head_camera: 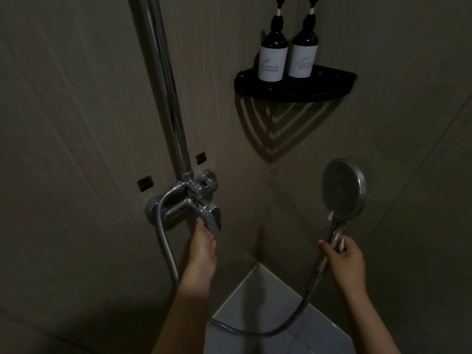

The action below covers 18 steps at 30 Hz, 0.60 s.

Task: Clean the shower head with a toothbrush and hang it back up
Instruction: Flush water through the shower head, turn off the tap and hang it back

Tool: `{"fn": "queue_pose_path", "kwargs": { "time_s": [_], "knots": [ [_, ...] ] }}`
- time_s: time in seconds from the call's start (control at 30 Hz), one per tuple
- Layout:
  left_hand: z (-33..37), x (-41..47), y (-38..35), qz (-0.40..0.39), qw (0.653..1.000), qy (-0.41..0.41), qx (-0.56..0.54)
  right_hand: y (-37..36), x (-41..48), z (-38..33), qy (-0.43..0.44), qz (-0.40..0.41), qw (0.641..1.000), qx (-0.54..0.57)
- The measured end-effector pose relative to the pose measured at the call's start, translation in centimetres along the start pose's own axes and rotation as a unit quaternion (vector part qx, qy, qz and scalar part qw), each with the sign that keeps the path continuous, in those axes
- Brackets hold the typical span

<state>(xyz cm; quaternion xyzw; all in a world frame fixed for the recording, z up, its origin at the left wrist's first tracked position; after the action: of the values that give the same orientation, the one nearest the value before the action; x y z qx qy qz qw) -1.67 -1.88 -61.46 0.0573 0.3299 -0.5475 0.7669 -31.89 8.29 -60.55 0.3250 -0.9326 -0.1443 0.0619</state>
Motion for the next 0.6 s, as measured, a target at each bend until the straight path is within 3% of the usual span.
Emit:
{"fn": "queue_pose_path", "kwargs": {
  "time_s": [0.6],
  "knots": [
    [-0.5,-1.4,-0.9,-0.015,0.997,-0.068,0.029,14.7,-5.3,5.6,-0.039,0.175,0.983,0.027]
  ]
}}
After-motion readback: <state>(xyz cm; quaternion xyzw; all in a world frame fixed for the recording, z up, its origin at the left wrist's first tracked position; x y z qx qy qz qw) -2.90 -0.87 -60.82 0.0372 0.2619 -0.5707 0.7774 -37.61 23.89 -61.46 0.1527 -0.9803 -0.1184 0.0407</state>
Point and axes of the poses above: each hand's wrist, its own x-axis towards the middle knuckle, its own y-axis out of the back of the hand, z = x × y, the point moved 10 cm from there along x, towards the middle knuckle, and after that the axes turned 9 degrees about z, right-handed, at the moved point
